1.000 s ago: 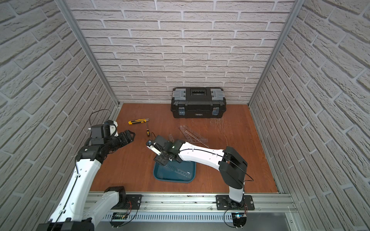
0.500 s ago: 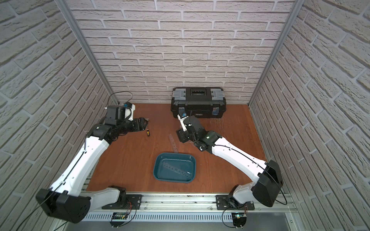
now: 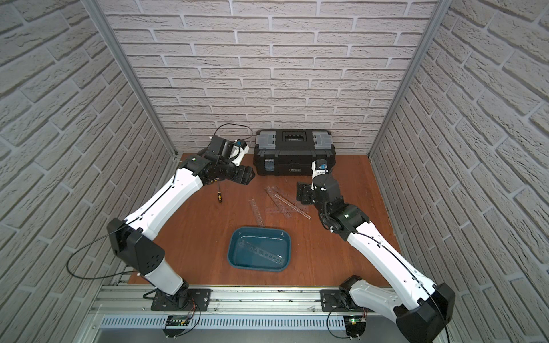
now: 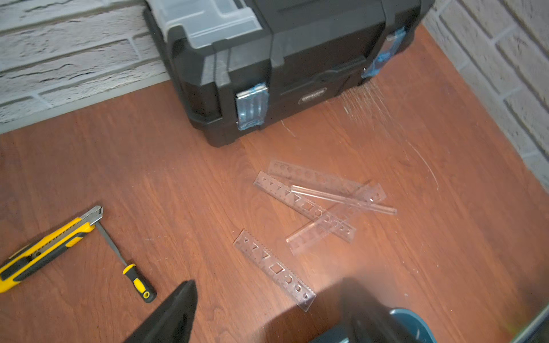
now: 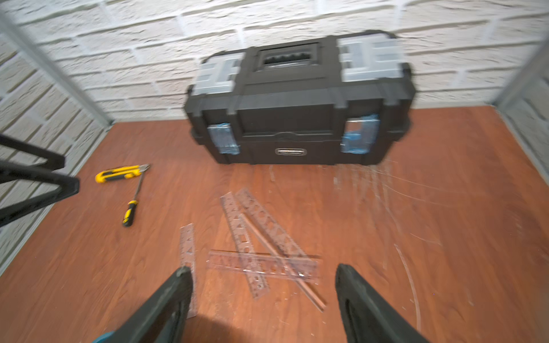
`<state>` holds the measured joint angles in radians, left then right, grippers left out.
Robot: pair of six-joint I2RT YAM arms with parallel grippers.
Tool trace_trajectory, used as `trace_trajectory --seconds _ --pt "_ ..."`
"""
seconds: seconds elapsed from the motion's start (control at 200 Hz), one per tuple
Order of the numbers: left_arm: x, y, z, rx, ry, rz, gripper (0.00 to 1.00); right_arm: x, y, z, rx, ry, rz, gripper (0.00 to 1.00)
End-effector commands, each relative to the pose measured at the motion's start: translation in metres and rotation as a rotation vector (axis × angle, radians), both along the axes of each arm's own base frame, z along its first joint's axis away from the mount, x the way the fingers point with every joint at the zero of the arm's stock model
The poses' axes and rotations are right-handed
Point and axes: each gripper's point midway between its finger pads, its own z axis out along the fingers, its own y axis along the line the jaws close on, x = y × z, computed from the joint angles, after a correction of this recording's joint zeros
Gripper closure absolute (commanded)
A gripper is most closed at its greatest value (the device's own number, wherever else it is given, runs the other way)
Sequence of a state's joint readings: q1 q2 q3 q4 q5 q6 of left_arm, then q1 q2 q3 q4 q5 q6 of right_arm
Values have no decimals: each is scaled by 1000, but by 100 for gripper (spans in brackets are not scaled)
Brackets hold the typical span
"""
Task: Put the scattered rulers into the storage box
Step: Pick up the ruler from the center of the board.
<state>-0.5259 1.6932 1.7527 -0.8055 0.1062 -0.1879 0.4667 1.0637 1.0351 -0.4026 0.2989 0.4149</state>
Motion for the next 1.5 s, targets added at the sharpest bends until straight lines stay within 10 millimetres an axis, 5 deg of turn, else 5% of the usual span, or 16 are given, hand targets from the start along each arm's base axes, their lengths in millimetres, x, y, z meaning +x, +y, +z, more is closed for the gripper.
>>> trace_trajectory --seconds 0.0,0.165,0.755,1.495 --pt "-12 -26 -8 59 28 -140 20 -7 -28 -14 22 31 -104 18" --pt "-15 -58 -32 115 91 -258 22 -12 -45 -35 32 113 -150 18" --pt "-38 -133 -148 426 158 -501 26 -18 -44 -87 55 274 -113 23" --pt "-30 -165 -203 456 82 -605 28 -56 -52 -103 32 335 -94 35"
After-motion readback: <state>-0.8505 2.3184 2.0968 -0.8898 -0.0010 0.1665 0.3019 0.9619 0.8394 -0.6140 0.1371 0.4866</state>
